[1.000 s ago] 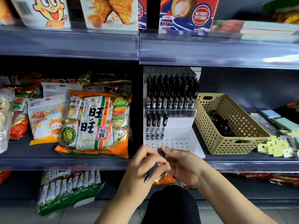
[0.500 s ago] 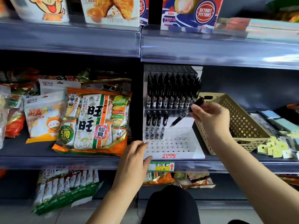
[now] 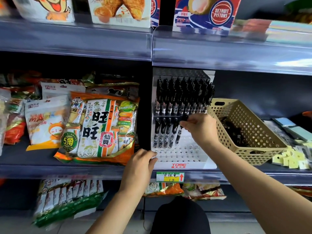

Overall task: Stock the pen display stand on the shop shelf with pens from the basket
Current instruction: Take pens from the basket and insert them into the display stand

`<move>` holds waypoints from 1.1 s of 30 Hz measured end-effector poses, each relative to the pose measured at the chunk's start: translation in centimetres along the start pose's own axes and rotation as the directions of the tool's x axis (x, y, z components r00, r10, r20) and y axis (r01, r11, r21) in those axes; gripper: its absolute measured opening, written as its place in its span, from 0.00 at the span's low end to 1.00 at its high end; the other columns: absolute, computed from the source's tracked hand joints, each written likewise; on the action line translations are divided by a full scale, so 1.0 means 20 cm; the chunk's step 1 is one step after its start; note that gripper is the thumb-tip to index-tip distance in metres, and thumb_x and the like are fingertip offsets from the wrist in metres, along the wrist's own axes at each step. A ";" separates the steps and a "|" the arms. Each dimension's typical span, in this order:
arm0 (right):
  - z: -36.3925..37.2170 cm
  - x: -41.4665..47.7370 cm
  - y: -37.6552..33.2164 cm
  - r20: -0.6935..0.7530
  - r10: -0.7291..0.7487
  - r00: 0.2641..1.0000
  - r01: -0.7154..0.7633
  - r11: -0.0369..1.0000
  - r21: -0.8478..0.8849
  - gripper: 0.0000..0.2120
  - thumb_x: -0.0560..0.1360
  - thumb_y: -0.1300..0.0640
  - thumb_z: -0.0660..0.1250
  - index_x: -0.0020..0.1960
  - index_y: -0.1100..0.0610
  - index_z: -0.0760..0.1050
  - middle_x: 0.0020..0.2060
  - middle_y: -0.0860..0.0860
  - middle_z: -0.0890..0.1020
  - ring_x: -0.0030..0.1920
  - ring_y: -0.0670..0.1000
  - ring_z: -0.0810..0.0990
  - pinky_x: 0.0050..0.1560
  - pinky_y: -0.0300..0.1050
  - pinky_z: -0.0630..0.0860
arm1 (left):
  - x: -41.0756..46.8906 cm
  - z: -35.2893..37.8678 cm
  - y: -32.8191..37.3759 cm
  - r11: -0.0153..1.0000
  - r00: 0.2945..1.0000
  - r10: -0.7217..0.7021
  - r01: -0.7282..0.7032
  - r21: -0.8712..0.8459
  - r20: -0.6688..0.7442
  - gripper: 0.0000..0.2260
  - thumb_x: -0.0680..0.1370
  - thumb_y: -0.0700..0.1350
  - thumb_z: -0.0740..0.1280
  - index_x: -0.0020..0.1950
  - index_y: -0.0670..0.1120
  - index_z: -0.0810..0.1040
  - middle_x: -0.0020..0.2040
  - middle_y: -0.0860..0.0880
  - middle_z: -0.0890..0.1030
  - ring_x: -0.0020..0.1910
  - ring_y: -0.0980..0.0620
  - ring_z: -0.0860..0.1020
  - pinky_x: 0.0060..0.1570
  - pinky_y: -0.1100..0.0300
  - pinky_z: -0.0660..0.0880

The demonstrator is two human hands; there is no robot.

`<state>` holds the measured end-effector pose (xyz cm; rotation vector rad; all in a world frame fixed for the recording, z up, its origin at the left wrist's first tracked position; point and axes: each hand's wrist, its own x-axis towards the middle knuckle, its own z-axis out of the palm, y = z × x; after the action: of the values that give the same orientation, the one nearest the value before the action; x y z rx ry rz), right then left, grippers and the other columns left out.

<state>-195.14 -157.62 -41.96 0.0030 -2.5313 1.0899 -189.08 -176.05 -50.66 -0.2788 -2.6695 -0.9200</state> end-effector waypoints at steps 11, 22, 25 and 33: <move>0.05 -0.01 0.04 0.063 0.026 0.998 -0.020 0.995 -0.096 0.11 0.72 0.55 0.71 0.36 0.63 0.80 0.31 0.57 0.82 0.33 0.58 0.80 0.37 0.49 0.78 | 0.00 0.00 0.01 1.000 1.000 0.006 -0.006 0.019 -0.001 0.08 0.77 0.42 0.66 0.55 0.44 0.81 0.49 0.48 0.79 0.46 0.49 0.78 0.41 0.60 0.72; 0.08 -0.04 0.13 0.119 0.057 0.991 -0.045 0.994 -0.101 0.10 0.72 0.53 0.71 0.47 0.61 0.82 0.40 0.54 0.84 0.36 0.48 0.79 0.35 0.35 0.72 | -0.01 -0.01 0.02 0.999 0.999 -0.020 0.018 0.052 0.038 0.12 0.79 0.43 0.64 0.61 0.47 0.78 0.56 0.52 0.78 0.50 0.55 0.76 0.44 0.68 0.68; -0.01 -0.05 0.15 0.074 0.031 0.997 -0.023 0.994 -0.108 0.13 0.72 0.54 0.71 0.53 0.60 0.81 0.46 0.53 0.84 0.40 0.47 0.80 0.44 0.35 0.74 | -0.01 -0.03 0.03 0.997 0.998 -0.029 0.025 0.072 0.051 0.13 0.79 0.45 0.63 0.63 0.48 0.77 0.58 0.53 0.77 0.52 0.56 0.76 0.44 0.69 0.68; -0.53 -0.10 0.46 -0.072 -0.123 0.990 0.086 0.919 -0.386 0.13 0.76 0.51 0.63 0.50 0.59 0.82 0.42 0.53 0.84 0.30 0.45 0.75 0.29 0.34 0.66 | -0.01 -0.06 0.10 0.977 0.999 0.002 -0.012 0.212 0.044 0.15 0.77 0.45 0.66 0.64 0.49 0.77 0.61 0.52 0.75 0.55 0.51 0.76 0.49 0.61 0.74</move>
<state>-191.11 -144.09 -42.41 -0.0183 -2.5802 0.5282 -188.03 -175.14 -48.73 -0.2617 -2.7753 -0.6258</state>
